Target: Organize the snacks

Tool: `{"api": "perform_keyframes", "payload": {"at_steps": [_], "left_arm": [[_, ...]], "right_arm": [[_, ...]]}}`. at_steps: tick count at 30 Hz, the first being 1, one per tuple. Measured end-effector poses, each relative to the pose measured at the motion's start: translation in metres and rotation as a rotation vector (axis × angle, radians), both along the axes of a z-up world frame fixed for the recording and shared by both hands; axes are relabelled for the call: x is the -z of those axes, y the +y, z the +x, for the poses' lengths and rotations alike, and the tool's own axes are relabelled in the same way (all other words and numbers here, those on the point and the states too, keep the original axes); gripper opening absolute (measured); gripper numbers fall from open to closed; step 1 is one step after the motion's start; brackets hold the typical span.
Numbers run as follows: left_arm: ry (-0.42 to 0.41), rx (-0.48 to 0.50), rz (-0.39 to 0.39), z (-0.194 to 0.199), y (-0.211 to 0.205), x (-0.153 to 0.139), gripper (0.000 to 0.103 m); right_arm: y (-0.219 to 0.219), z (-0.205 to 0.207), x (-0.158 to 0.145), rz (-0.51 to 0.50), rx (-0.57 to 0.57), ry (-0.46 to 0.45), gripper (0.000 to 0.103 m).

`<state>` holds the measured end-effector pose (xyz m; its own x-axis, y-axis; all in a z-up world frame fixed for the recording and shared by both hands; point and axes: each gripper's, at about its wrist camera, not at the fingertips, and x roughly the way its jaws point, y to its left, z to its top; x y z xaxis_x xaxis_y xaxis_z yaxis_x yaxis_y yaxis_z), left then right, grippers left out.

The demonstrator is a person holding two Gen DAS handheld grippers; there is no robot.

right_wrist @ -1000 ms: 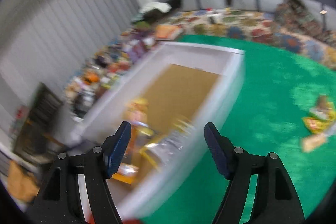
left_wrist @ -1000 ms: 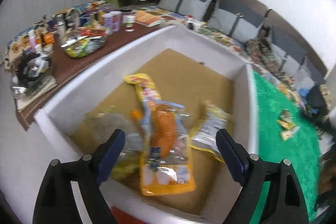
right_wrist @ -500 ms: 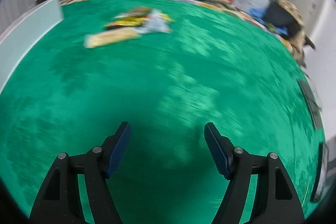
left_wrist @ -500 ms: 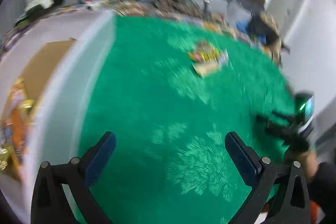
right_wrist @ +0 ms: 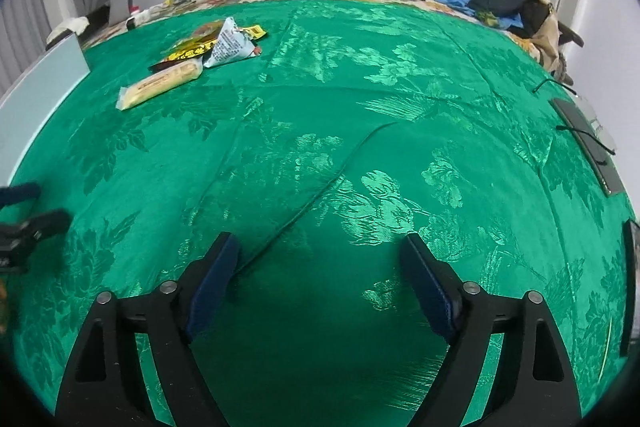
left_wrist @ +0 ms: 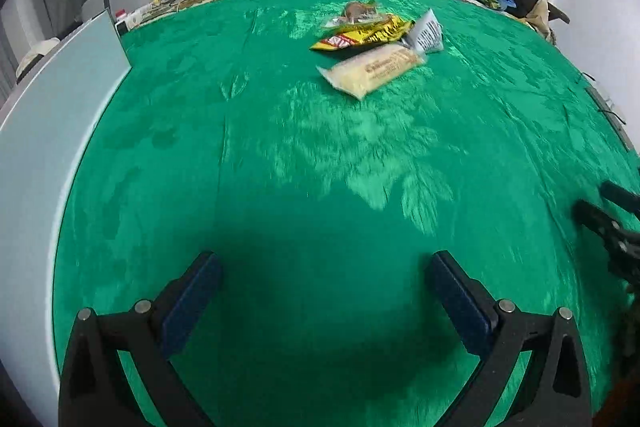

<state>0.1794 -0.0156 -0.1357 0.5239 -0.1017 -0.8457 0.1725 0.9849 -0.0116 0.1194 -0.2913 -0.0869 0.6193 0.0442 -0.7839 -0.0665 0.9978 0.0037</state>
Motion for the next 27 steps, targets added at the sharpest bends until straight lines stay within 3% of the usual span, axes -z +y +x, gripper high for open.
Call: {"api": "perform_keyframes", "payload": {"at_steps": [5, 27], "left_arm": [[-0.055, -0.006, -0.006, 0.0001, 0.0021, 0.003, 0.103], [-0.055, -0.005, -0.009, 0.0013, 0.0034, 0.0024, 0.103]], "right_arm": [[0.0001, -0.0037, 0.0007, 0.001, 0.0, 0.0, 0.086], [0.0003, -0.0032, 0.0007, 0.001, 0.0, 0.0, 0.087]]}}
